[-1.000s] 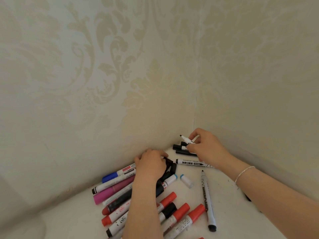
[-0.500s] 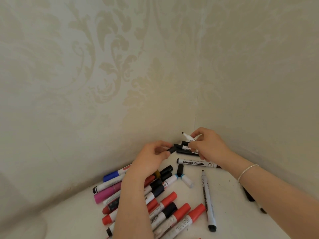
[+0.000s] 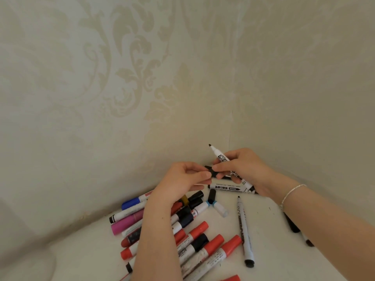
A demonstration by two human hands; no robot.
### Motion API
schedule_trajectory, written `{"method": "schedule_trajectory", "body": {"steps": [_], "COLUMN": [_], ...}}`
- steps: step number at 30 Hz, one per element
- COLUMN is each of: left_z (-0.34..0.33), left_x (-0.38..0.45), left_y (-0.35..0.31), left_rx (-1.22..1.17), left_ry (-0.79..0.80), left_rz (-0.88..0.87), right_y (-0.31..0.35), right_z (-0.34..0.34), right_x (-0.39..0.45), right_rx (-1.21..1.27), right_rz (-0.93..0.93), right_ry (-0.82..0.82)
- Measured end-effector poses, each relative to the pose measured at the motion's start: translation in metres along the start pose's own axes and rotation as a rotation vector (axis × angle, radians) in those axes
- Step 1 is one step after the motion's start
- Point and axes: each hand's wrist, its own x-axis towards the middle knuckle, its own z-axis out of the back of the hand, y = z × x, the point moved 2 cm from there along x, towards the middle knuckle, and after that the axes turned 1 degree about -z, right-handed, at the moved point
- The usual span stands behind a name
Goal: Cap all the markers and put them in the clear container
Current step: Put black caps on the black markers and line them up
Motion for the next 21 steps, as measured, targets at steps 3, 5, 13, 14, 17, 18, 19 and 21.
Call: {"method": "schedule_trajectory", "body": {"steps": [3, 5, 13, 14, 17, 18, 19, 21], "left_z": [0.009, 0.015, 0.017, 0.017, 0.009, 0.003, -0.003, -0.015], "left_x": [0.000, -0.002, -0.006, -0.006, -0.005, -0.004, -0.004, -0.001], "left_y": [0.007, 0.009, 0.004, 0.002, -0.009, -0.014, -0.019, -0.024], "left_rx": [0.393, 0.508, 0.732, 0.713, 0.454, 0.327, 0.217, 0.086], "left_ry": [-0.023, -0.019, 0.025, 0.001, -0.025, 0.004, 0.040, 0.071], "left_rz": [0.088, 0.144, 0.251, 0.221, 0.036, -0.015, -0.047, -0.076], "right_y": [-0.001, -0.004, -0.013, -0.012, -0.008, -0.007, -0.005, -0.004], "right_z": [0.006, 0.009, 0.014, 0.015, 0.014, 0.013, 0.013, 0.014], "right_x": [0.003, 0.005, -0.001, -0.002, -0.006, -0.006, -0.007, -0.006], "right_rx": [-0.043, -0.023, 0.206, 0.238, 0.314, 0.319, 0.307, 0.279], "right_rz": [0.005, -0.014, -0.143, -0.152, -0.132, -0.114, -0.091, -0.049], "right_ry": [-0.078, -0.083, 0.029, 0.048, 0.055, 0.050, 0.047, 0.022]}}
